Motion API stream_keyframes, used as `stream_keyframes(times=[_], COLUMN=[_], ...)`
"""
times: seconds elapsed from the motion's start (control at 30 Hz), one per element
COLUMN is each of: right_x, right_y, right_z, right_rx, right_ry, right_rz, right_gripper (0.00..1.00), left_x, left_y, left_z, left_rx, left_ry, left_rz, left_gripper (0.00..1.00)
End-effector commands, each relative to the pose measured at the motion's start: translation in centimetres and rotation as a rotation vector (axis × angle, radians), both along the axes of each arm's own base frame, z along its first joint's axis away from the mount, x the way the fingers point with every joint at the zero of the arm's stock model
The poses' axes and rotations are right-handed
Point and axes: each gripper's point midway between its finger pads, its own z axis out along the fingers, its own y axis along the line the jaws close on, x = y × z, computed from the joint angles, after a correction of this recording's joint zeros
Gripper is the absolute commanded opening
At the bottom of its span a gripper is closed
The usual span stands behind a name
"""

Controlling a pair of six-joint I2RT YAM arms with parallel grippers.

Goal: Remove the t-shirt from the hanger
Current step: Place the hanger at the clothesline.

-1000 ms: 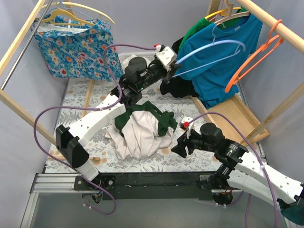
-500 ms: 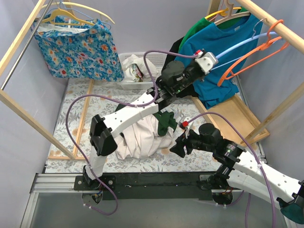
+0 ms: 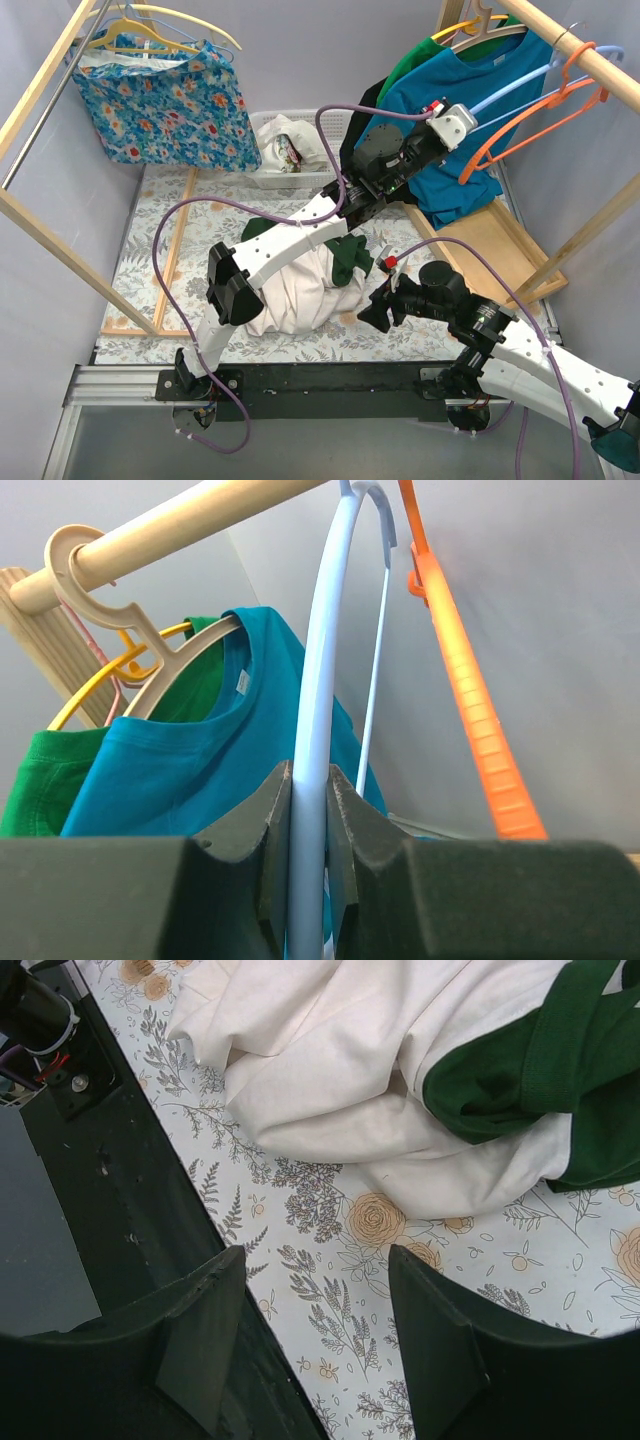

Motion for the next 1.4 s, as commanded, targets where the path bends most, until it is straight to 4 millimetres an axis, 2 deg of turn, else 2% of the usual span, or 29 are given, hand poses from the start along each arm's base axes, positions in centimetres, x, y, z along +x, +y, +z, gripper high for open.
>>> stream_keyframes(times=[0.0, 0.23, 0.37, 0.53, 0.67, 0.77, 0.93, 0.97, 1.03, 1.1, 1.3, 1.37], right_x=[0.1, 0.0, -0.1, -0.1, -0.1, -0.1, -0.1, -0.2, -0.2, -0.2, -0.1, -0.2], right_y=[0.5, 0.6, 0.5, 0.4, 0.5, 0.6, 0.7, 0.7, 0.6, 0.6, 0.4, 0.4], right_z=[0.7, 1.0, 1.0, 0.9, 1.0, 1.1, 1.2, 1.2, 1.2, 1.3, 1.3, 1.1], right_rx=[0.040, 0.047, 0.053, 0.053, 0.057, 0.061, 0.064, 0.064, 0.063, 0.066, 0.062, 0.059], right_ry=[-0.013, -0.016, -0.015, -0.015, -0.018, -0.019, -0.018, -0.018, -0.018, -0.022, -0.023, -0.022], right_rz=[0.003, 0.007, 0.007, 0.003, 0.007, 0.009, 0.013, 0.015, 0.013, 0.011, 0.004, 0.006], right_gripper=[0.66, 0.66, 0.66, 0.66, 0.66, 0.65, 0.66, 0.65, 0.65, 0.65, 0.65, 0.65], left_x=[-0.4, -1.0, -1.2, -2.4, -2.5, -1.7, -1.0, -0.2, 0.1, 0.0, 0.0, 0.1], left_y=[-0.2, -1.6, -2.0, -2.3, -2.2, -1.9, -2.1, -1.7, -1.4, -1.7, -3.0, -3.2], left_z=[0.5, -2.2, -2.8, -3.0, -2.4, -1.7, 0.2, 0.4, 1.5, 1.6, -0.6, -1.5], left_rx=[-0.002, 0.044, 0.047, 0.061, 0.037, -0.018, -0.122, -0.149, -0.195, -0.202, -0.147, -0.130], left_ry=[0.026, 0.098, 0.119, 0.132, 0.143, 0.153, 0.124, 0.132, 0.117, 0.104, 0.122, 0.136], left_rz=[-0.030, -0.099, -0.121, -0.193, -0.192, -0.144, -0.112, -0.064, -0.047, -0.062, -0.092, -0.089], left_gripper=[0.00, 0.00, 0.00, 0.00, 0.00, 0.00, 0.00, 0.00, 0.00, 0.00, 0.00, 0.03])
